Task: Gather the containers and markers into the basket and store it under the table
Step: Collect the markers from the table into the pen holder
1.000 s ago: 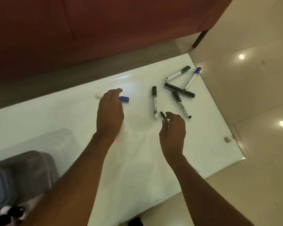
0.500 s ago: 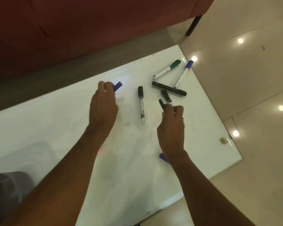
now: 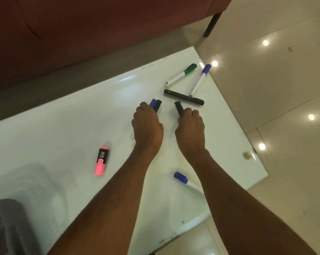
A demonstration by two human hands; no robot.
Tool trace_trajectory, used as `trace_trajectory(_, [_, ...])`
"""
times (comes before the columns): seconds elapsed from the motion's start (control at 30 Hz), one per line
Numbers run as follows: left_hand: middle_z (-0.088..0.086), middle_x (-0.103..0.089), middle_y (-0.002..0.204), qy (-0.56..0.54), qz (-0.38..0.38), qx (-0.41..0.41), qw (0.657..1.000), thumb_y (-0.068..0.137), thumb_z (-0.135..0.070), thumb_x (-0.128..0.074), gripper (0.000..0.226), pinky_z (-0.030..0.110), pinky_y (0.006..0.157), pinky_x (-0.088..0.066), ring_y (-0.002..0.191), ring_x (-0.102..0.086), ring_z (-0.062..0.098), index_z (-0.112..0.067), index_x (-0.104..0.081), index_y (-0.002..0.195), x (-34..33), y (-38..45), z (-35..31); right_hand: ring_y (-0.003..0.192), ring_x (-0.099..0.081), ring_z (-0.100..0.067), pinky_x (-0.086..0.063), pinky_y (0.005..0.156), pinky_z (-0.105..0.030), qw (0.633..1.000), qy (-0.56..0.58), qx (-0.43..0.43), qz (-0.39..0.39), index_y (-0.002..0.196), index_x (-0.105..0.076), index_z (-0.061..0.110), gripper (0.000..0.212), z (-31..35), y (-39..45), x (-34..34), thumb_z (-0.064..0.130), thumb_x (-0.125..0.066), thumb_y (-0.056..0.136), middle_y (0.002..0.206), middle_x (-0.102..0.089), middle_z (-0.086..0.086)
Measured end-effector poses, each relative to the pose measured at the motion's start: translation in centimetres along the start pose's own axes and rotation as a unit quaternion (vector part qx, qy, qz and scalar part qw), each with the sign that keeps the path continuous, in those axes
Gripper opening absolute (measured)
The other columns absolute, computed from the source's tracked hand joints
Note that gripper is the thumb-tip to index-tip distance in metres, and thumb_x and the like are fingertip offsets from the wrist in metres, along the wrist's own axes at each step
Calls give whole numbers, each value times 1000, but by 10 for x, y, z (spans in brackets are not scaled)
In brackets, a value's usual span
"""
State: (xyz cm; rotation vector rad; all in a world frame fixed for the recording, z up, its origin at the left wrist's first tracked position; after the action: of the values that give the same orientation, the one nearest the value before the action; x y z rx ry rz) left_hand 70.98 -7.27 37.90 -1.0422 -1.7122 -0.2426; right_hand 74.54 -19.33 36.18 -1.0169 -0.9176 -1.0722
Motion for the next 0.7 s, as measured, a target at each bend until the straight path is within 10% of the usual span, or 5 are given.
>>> trace_trajectory(0.23, [12,-61,129,-156,-46,65,985,99,-17,-63,31,26,90,-47,120,-61,25,-6,-56,127,40,-21,20,101,-59,-31,-51,89,-40,979,192,-75,0,116,-58,0,22,36,-24,13,17,-47,108,114,-59,-17])
trace_trajectory(0.53, [8,-70,117,-317,-129,77,936,100,-16,-59,22,24,93,-51,106,-70,24,-9,-56,121,118,-96,97,87,-73,-25,-60,85,-33,855,512,-78,35,121,-56,13,22,127,-122,32,5,-43,106,102,-74,-12])
trace_trajectory(0.7, [-4,-68,108,-392,-178,66,900,99,-19,-60,22,-8,78,-37,98,-69,15,-14,-57,120,162,-143,161,89,-74,-19,-61,89,-33,834,550,-15,41,121,-57,12,20,188,-196,29,5,-45,107,97,-75,-7])
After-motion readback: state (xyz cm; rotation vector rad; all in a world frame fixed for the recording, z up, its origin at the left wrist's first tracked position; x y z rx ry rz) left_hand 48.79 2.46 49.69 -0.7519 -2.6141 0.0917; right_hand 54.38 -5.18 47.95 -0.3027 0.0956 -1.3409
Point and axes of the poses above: each hand's wrist, its own y-axis towards the middle knuckle, its own x-axis out of the back of the hand, z = x × y, the point moved 2 cm from there along y, towards the middle knuckle
